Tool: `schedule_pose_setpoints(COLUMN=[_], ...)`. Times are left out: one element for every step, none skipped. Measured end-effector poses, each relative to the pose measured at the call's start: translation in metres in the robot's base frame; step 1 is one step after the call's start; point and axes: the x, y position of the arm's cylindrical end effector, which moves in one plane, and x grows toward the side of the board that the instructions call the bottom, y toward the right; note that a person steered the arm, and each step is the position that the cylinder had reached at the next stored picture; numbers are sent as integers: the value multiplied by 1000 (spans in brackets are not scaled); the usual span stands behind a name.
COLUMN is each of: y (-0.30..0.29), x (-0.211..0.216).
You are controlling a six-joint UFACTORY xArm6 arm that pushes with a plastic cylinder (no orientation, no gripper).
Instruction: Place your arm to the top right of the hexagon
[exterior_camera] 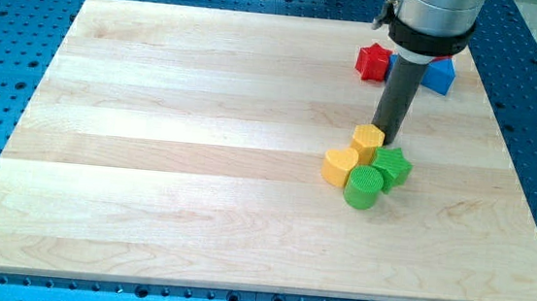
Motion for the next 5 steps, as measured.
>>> schedule_pose_setpoints(y=[0,11,12,21,44], x=[0,0,0,0,-9])
